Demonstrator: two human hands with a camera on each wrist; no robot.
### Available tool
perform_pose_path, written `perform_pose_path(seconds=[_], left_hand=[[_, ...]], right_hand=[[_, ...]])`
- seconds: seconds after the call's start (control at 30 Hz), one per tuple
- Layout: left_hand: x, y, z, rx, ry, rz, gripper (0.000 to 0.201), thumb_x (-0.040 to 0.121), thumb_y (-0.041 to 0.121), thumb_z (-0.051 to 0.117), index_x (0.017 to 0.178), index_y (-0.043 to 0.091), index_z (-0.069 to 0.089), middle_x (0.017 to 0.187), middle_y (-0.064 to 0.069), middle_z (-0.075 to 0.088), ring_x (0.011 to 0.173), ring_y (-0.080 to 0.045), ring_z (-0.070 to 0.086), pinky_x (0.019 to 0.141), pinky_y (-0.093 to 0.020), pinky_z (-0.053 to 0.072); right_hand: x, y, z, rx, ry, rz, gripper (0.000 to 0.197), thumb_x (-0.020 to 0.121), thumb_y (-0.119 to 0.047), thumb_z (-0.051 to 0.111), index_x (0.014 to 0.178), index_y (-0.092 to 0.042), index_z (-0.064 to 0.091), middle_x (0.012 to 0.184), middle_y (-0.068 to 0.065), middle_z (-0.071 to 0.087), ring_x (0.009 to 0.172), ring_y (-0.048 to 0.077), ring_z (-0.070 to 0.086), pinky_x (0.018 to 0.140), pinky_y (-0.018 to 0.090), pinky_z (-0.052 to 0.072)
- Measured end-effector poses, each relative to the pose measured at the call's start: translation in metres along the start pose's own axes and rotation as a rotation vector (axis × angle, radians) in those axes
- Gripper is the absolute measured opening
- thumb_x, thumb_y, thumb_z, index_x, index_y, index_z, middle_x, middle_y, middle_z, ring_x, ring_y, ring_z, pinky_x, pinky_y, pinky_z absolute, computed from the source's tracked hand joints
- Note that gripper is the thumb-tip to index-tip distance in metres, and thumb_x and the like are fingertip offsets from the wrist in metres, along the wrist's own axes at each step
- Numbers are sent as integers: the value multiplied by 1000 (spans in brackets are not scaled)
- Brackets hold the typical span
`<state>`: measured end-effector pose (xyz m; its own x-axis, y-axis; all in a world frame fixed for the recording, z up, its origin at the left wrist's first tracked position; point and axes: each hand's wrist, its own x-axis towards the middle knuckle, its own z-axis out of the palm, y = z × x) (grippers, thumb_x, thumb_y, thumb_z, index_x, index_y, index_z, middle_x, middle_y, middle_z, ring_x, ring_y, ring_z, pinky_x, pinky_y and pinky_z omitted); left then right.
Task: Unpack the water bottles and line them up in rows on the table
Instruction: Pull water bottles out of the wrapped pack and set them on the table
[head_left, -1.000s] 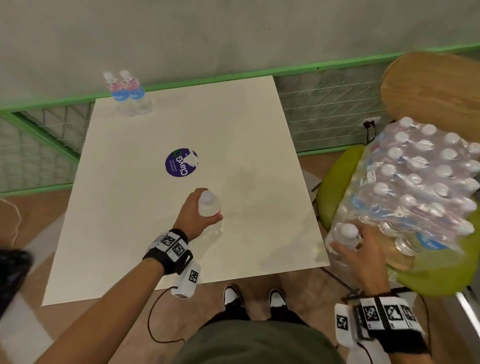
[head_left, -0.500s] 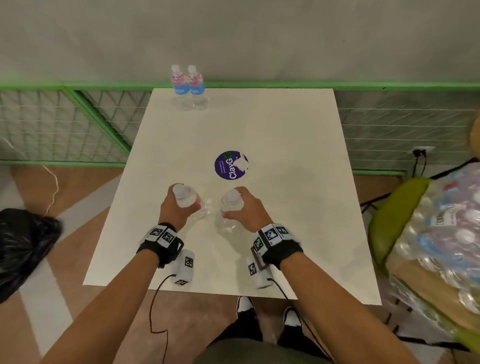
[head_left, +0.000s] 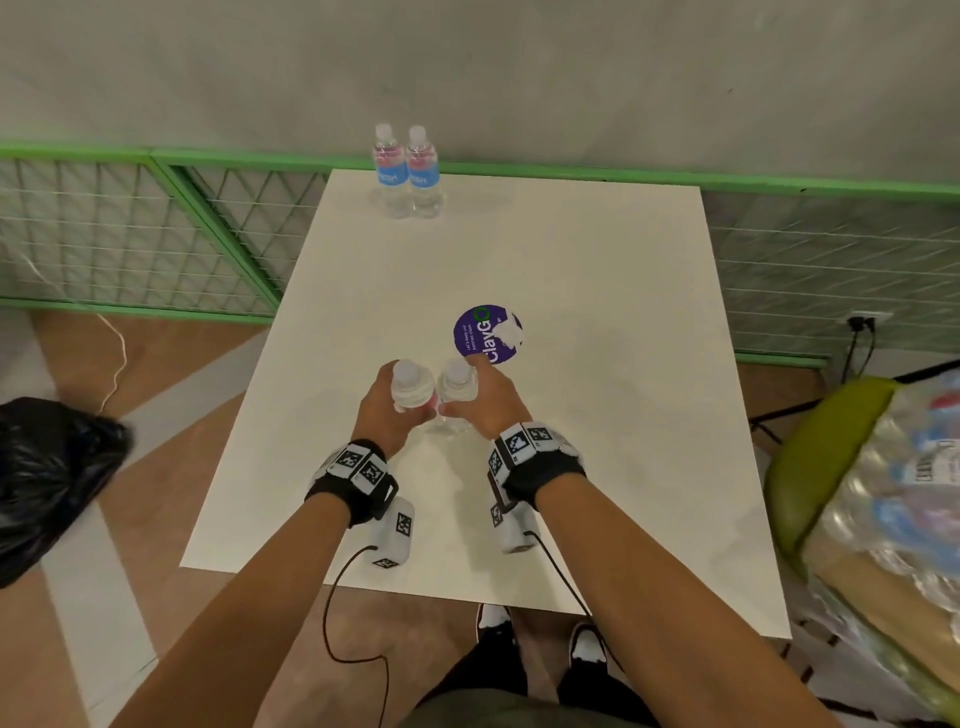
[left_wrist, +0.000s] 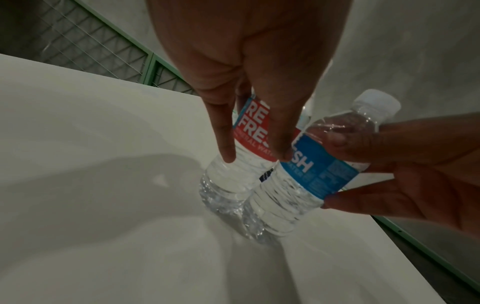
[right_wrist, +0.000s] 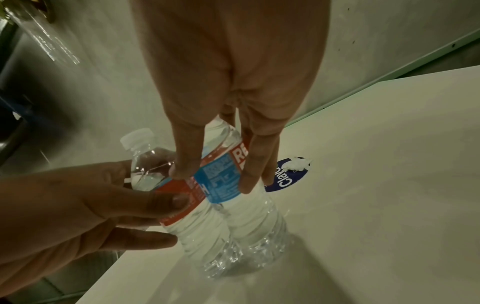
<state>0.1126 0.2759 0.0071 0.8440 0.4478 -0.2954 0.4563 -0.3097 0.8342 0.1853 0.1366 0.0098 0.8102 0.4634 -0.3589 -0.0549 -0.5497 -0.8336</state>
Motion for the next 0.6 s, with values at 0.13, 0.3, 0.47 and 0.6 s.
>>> perform_pose_path(seconds=[0.13, 0.3, 0.47, 0.6], left_hand=[[-3, -9, 2, 77, -10, 12, 79, 69, 10, 81, 131, 10, 31, 120, -3, 51, 106, -19, 51, 94, -34, 40], [-37, -38, 26, 679, -261, -260, 43, 84, 32, 64, 116, 6, 48, 120, -13, 57, 108, -31, 57, 92, -36, 45], [-73, -29, 103, 738, -749, -71, 15, 85, 32, 63, 87, 19, 57, 97, -2, 63, 87, -18, 58, 69, -24, 43], [-103, 20, 195, 625, -918, 166, 11, 88, 30, 60, 93, 20, 61, 96, 5, 63, 83, -9, 58, 64, -15, 42]], right_hand=[[-13, 1, -7, 57, -60, -46, 79, 72, -15, 79, 137, -8, 35, 131, 8, 52, 121, 23, 50, 96, 26, 37], [-64, 40, -35, 114, -134, 125, 82, 80, -26, 73, 147, -21, 25, 150, 4, 34, 132, 22, 41, 108, 35, 35], [-151, 126, -84, 100, -91, 238, 46, 83, -35, 67, 124, -22, 53, 126, 1, 58, 102, 13, 58, 93, 28, 44], [-232, 208, -138, 238, 189, 374, 26, 83, -28, 68, 106, -19, 62, 105, -1, 64, 95, 13, 60, 91, 35, 50]])
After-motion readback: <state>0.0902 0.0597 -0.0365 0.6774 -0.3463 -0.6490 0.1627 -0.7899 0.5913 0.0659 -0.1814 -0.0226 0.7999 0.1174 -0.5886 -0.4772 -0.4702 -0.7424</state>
